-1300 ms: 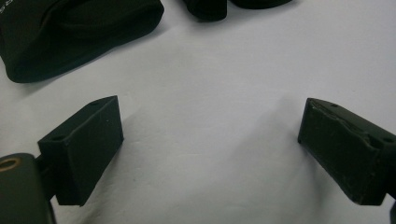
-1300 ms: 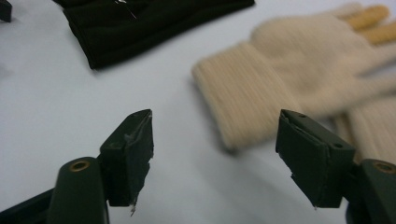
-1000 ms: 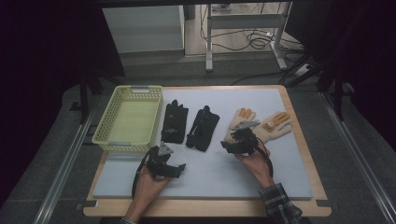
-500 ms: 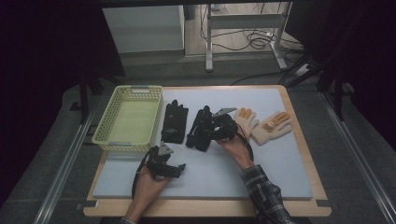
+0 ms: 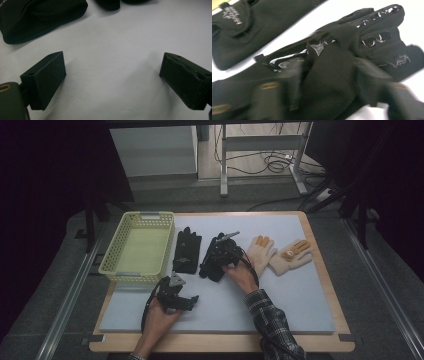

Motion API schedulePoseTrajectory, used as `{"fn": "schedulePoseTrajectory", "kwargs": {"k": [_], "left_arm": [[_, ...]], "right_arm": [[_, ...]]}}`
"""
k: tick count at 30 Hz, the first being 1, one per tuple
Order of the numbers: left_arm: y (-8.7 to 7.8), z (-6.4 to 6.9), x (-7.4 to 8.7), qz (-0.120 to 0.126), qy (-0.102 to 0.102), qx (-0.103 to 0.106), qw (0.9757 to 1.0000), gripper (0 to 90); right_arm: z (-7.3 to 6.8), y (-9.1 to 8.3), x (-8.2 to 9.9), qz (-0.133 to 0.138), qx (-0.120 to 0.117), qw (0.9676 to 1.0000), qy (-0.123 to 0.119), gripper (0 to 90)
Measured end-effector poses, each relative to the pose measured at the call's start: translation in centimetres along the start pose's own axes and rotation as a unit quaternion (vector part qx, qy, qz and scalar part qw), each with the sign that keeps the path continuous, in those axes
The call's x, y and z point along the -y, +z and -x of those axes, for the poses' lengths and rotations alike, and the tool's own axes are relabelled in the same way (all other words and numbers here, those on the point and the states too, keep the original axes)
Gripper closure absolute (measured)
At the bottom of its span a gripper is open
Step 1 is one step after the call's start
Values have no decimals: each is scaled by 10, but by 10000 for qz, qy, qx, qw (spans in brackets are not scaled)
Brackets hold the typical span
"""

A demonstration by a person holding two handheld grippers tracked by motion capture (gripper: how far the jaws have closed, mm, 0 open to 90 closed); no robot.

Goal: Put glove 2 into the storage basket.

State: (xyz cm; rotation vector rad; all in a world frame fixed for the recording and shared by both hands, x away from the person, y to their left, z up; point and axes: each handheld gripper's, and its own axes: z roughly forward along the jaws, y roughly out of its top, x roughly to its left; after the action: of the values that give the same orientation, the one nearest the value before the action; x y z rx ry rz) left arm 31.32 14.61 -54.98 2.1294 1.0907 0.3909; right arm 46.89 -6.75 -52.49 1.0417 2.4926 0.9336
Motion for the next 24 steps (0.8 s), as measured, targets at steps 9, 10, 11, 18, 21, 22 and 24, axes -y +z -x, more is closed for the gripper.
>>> {"fn": "schedulePoseTrajectory", "kwargs": {"k": [9,10,11,18,21,22,24], "left_arm": [[0,0,0,9,-4,10,10000,68],[0,0,0,23,-21,14,10000,68],[0,0,0,6,-15,22,10000,67],[-2,0,1,-33,100,77,9999,51],[-4,0,3,-74,159,53,9998,41],[-6,0,5,-89,149,42,9998,38],[-9,-2,7,-97,139,19,9999,33]], "right_arm": [[-6,-10,0,46,15,9998,-188,785],[-7,-17,0,101,12,9997,-200,784],[-7,-23,0,152,-39,9997,-195,784],[-19,-80,7,551,-458,9973,-157,783],[-28,-100,16,611,-539,9963,-270,781],[-30,-106,20,613,-574,9961,-267,781],[-36,-114,30,607,-668,9956,-263,779]]}}
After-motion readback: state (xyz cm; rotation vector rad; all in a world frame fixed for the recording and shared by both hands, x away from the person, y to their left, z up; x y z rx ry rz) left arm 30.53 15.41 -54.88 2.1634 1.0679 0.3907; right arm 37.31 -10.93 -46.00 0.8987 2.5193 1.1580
